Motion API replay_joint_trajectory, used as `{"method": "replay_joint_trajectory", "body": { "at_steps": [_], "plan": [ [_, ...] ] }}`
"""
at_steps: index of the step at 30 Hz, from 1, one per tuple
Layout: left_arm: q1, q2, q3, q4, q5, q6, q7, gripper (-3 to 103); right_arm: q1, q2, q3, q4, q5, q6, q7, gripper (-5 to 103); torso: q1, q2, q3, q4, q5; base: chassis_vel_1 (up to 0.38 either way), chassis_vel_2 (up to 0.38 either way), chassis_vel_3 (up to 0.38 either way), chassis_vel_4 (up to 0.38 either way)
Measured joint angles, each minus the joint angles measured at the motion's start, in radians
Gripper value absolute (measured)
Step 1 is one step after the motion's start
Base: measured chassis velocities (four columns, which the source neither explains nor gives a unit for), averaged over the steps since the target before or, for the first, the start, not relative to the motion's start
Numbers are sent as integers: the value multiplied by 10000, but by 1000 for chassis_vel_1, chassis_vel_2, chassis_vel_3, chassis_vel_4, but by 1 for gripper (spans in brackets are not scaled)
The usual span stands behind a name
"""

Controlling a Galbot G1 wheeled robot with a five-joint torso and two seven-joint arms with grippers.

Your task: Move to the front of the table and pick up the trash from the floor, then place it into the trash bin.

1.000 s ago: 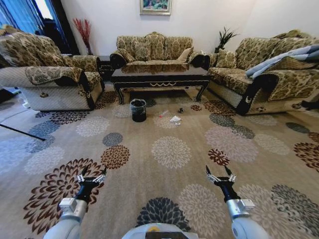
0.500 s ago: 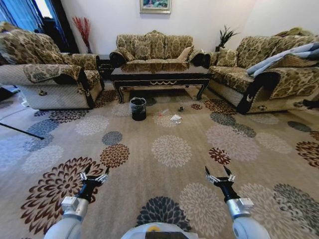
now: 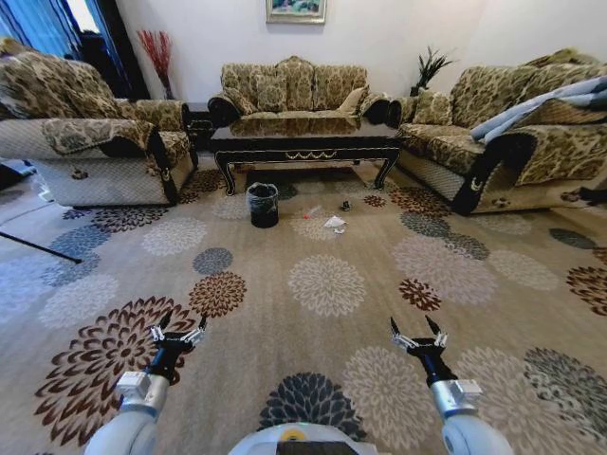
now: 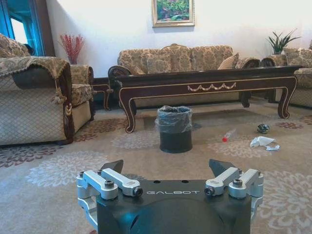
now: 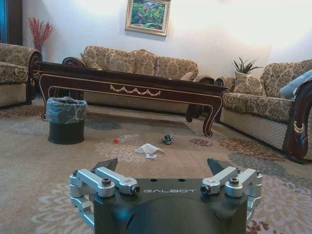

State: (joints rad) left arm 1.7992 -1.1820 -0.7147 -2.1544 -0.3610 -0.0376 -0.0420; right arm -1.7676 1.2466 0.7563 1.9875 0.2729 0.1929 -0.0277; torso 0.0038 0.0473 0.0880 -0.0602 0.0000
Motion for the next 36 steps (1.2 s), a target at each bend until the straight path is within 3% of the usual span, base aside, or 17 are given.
{"method": "replay_joint_trajectory", "body": {
  "at_steps": [14, 19, 25, 36],
  "plan": [
    [-114, 2, 19, 74, -64, 65, -86, 100, 66, 4, 8, -66, 53, 133, 51, 100, -34, -477, -507, 0, -1, 0, 0, 0, 0],
    [-232, 17, 16, 79, -173, 131, -181, 100, 58, 9, 7, -122, 59, 177, 24, 100, -35, -477, -540, 0, 0, 0, 0, 0, 0],
    [-133, 38, 48, 77, -280, -295, -265, 100, 122, -15, 8, -113, 58, 173, -25, 100, -36, -478, -529, 1, 0, 0, 0, 0, 0],
    [-12, -65, 85, 220, -155, -557, -244, 100, 150, 56, -25, -300, -57, 282, -153, 100, -37, -477, -495, 0, 0, -4, 11, 16, -5]
  ]
}}
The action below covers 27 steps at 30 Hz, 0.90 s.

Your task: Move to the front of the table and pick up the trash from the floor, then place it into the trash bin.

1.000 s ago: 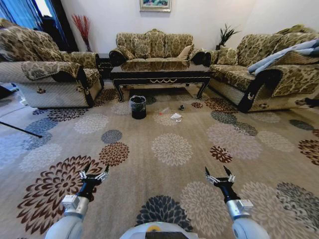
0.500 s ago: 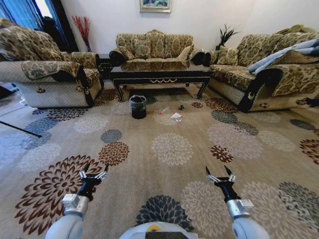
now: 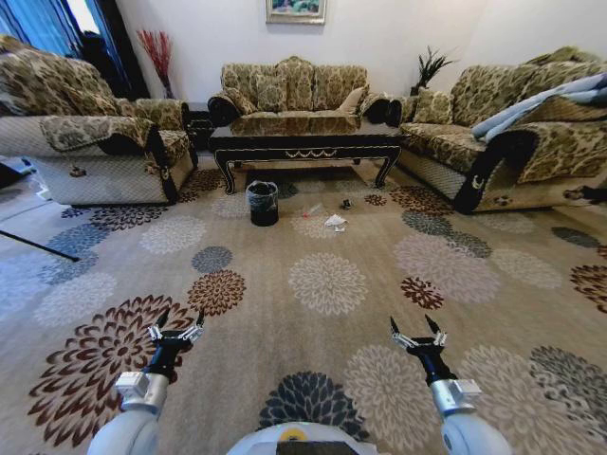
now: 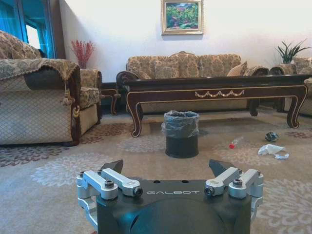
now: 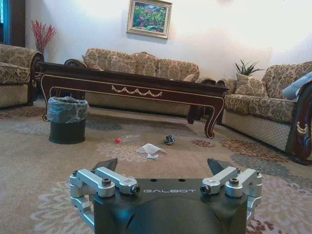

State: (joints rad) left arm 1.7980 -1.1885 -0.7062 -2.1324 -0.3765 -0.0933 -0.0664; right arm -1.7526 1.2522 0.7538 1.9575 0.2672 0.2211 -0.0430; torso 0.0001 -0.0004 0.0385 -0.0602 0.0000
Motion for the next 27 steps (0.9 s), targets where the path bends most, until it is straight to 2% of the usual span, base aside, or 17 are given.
{"method": "replay_joint_trajectory", "body": {
  "at_steps": [27],
  "plan": [
    [-14, -129, 49, 138, 64, -110, 67, 100, 169, -116, 16, -93, -40, 29, -65, 100, 0, -1, 44, 1, 0, -157, 157, 155, -152]
  ]
}}
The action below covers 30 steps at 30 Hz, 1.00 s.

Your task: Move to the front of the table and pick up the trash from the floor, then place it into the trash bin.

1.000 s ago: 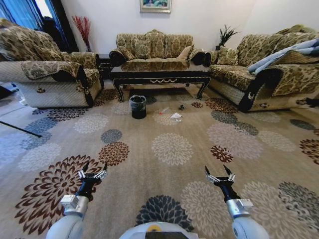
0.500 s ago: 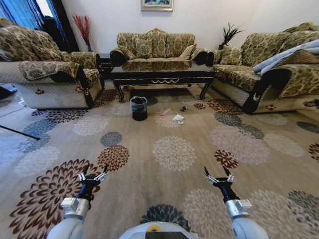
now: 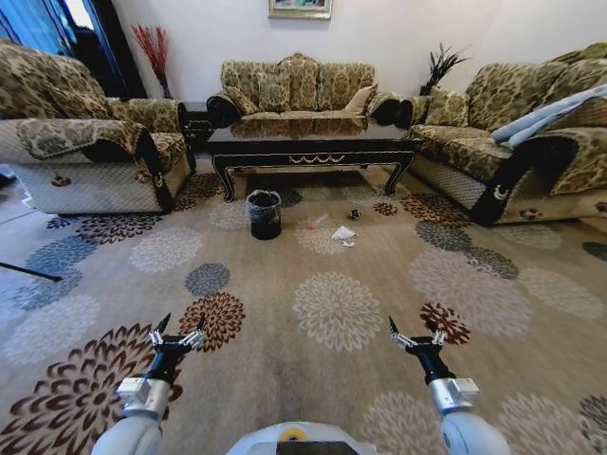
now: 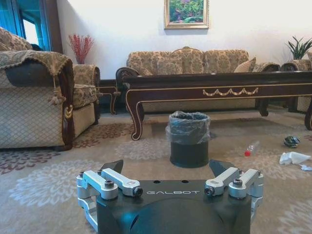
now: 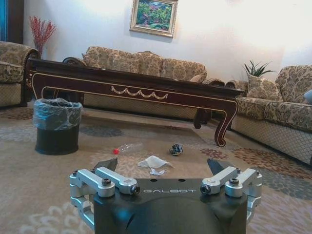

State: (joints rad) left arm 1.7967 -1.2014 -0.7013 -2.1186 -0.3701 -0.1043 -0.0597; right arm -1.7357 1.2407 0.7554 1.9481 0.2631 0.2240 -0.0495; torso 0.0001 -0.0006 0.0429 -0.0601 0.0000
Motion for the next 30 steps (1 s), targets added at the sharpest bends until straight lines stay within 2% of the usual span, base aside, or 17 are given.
{"method": "replay_joint_trajectory", "body": {
  "at_steps": [30],
  "plan": [
    [-86, -64, -22, 85, -56, 38, -42, 100, -17, 50, -46, 39, -9, -12, 80, 100, -1, 0, 10, -1, 0, -158, 154, 161, -158]
  ]
}}
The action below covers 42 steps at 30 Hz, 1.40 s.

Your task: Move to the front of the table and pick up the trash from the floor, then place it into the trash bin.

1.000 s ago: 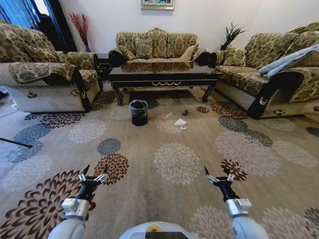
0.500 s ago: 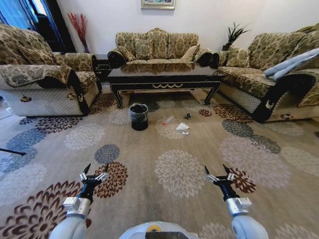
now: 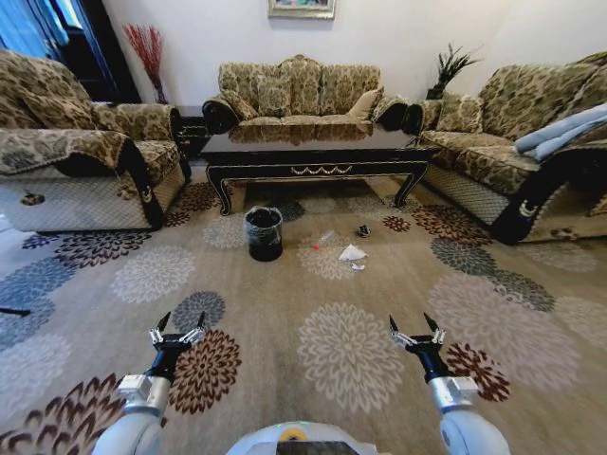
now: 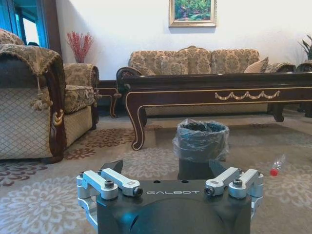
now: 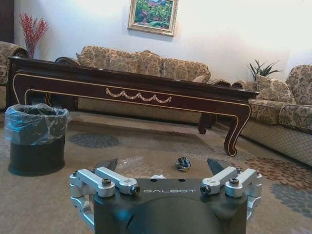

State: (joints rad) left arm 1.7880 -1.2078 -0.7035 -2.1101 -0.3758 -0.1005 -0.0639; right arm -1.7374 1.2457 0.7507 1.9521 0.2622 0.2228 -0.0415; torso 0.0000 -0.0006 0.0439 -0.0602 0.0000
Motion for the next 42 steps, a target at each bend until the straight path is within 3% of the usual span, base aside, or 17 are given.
{"method": "replay_joint_trajectory", "body": {
  "at_steps": [42],
  "plan": [
    [263, 79, -263, 37, -188, -229, 12, 100, -139, 145, -56, 168, -219, -1, -50, 100, 0, 4, 4, 1, 1, -185, 185, 183, -189]
  ]
}}
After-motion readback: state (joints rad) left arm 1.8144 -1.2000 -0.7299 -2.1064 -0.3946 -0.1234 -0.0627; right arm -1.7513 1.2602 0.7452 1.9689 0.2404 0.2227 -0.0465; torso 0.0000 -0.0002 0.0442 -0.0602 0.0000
